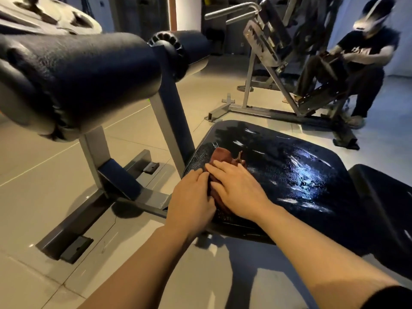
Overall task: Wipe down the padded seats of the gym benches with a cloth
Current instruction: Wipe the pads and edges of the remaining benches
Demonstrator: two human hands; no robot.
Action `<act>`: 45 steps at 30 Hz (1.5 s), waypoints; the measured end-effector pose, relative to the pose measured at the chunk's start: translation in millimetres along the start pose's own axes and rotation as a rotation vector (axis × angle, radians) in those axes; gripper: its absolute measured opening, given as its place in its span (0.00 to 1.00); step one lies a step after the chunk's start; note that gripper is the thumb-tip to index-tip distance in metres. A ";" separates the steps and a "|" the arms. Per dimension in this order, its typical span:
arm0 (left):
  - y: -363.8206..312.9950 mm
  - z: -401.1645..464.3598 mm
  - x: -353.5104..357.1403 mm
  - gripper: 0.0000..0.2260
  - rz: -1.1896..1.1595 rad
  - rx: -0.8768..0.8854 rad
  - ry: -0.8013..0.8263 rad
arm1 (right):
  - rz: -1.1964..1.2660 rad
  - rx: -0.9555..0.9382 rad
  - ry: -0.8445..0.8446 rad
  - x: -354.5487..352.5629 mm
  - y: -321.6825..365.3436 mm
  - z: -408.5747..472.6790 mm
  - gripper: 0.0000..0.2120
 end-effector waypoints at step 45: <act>48.8 35.9 -22.4 0.20 -0.133 -0.101 0.206 | -0.105 -0.062 0.100 10.7 -2.1 87.3 0.25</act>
Point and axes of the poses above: each hand's wrist, its own z-axis towards the middle knuckle, its own x-axis out of the palm, y = z × x, the point moved 3 cm from there along z, towards the middle knuckle, and after that the axes turned 6 degrees about -z, right-handed, at the moved point
